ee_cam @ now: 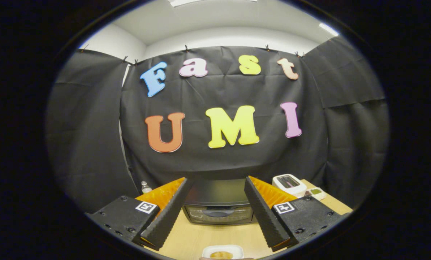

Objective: Open the toaster oven, put the food inside, and close the toaster oven door.

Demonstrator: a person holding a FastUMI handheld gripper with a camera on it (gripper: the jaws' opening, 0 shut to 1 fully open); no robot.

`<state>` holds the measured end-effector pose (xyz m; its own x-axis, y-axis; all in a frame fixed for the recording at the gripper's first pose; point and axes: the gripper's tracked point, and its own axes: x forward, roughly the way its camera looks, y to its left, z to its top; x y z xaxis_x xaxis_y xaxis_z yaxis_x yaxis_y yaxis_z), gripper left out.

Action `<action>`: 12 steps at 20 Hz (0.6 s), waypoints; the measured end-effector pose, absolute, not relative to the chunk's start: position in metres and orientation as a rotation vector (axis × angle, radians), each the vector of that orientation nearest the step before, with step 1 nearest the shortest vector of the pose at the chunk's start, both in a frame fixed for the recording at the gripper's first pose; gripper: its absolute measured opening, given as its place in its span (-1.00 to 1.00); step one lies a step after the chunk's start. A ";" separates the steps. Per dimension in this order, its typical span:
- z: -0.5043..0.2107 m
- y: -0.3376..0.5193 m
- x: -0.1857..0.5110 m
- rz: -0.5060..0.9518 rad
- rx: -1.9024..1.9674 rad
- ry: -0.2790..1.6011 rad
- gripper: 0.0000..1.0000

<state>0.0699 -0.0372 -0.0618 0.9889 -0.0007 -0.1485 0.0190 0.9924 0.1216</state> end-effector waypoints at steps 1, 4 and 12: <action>-0.068 -0.038 0.077 -0.006 0.133 0.161 1.00; -0.090 -0.040 0.106 -0.013 0.138 0.191 1.00; -0.197 -0.028 0.183 -0.025 0.072 0.423 1.00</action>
